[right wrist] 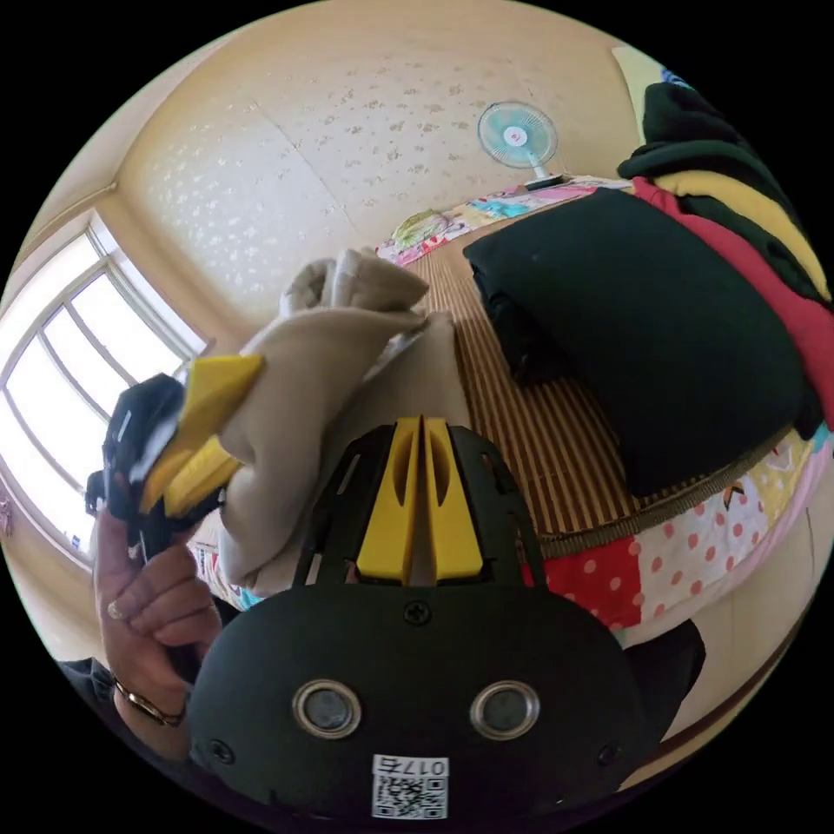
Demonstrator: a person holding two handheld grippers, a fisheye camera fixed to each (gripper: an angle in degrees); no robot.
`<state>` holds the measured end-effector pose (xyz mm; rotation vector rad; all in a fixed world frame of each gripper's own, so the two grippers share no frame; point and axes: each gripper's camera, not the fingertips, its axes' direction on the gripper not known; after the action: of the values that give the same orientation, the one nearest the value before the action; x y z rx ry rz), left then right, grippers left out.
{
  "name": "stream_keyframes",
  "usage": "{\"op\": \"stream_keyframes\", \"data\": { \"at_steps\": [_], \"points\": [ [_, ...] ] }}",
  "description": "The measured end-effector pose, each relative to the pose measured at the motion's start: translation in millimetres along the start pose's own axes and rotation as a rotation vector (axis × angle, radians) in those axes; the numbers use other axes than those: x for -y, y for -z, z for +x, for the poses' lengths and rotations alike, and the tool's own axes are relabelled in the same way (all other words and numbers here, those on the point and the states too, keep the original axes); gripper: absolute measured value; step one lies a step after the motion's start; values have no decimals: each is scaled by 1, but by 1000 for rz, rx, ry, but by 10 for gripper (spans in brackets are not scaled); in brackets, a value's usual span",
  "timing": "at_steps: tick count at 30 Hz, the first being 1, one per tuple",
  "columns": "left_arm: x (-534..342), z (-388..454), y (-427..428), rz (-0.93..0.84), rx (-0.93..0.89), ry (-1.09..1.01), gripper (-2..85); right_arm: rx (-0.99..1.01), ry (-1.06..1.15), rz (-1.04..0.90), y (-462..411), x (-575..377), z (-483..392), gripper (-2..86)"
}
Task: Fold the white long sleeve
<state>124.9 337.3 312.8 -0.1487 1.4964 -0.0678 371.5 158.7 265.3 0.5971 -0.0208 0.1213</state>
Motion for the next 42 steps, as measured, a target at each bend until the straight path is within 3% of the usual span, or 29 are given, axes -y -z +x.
{"op": "stream_keyframes", "data": {
  "at_steps": [2,4,7,12,15,18,22,25,29,33,36,42],
  "points": [
    [-11,-7,-28,-27,100,-31,51,-105,-101,118,21,-4,8,4],
    [-19,-15,-51,-106,227,-26,51,-88,-146,197,36,-8,16,4],
    [-34,-7,-61,-69,280,-98,52,-128,-209,288,53,-14,21,4],
    [-41,10,-63,-95,226,-121,72,74,82,407,68,-15,-10,9],
    [-54,27,-52,-140,164,-202,53,50,171,349,58,-6,-28,19],
    [-79,44,-18,-69,167,-252,38,84,228,226,42,9,-35,51],
    [-104,61,44,129,386,-232,61,64,166,147,31,27,-31,125],
    [-105,56,74,223,516,-129,100,52,124,147,30,35,-27,127],
    [-100,39,93,263,436,-15,122,55,147,-4,22,49,-37,47],
    [-97,40,99,270,412,14,126,133,156,127,77,54,-37,35],
    [-94,40,103,257,397,46,137,220,112,109,112,74,-29,31],
    [-90,24,93,164,293,165,171,-17,1,-41,87,86,25,34]
  ]
}}
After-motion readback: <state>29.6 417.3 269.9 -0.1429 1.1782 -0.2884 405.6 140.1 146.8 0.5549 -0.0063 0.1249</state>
